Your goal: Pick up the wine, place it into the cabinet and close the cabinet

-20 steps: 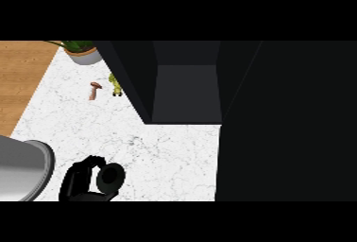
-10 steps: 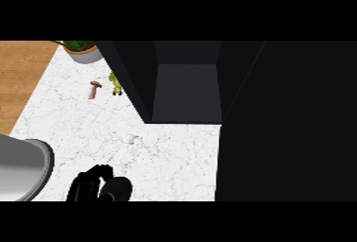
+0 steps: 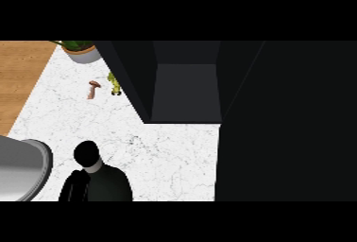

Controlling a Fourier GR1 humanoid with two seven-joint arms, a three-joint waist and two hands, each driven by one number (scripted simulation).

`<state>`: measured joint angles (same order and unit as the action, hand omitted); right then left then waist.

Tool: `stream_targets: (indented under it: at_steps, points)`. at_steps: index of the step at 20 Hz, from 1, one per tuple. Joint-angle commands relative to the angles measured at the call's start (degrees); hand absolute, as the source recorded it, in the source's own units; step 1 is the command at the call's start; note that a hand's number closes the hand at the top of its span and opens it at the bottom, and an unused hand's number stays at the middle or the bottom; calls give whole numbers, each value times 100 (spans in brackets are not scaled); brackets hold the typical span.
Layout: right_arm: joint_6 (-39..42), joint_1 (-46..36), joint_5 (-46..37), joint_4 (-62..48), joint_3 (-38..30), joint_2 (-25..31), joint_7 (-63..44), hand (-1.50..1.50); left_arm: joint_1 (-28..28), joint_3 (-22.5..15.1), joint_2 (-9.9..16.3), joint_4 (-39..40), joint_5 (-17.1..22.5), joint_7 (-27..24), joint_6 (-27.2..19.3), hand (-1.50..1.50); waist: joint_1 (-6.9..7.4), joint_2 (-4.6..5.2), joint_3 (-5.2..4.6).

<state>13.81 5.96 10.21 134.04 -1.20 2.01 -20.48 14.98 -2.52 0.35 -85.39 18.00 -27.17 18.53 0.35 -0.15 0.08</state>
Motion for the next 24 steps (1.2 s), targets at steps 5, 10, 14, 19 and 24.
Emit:
stream_targets:
  at_steps: [5,10,14,19,24]
  points:
    - [153,303,175,170,31,-17,102,-150,-355,-657,-35,-1435,416,1174,-1249,150,-46,8,-6]
    - [24,-426,467,-102,-430,264,-288,-150,-971,-951,-35,-1820,486,1919,-2122,150,-40,13,-6]
    - [9,150,276,317,-149,59,-204,-150,-1611,-1071,-35,-1085,264,1621,-2531,150,-66,11,-8]
    - [-123,-109,-311,-52,333,-136,-46,-150,-2303,-1232,-35,-908,232,1594,-3150,150,-51,13,-9]
    - [187,161,97,-189,-78,43,282,-150,-3360,-1416,-35,8,63,1532,-3793,150,-82,17,-7]
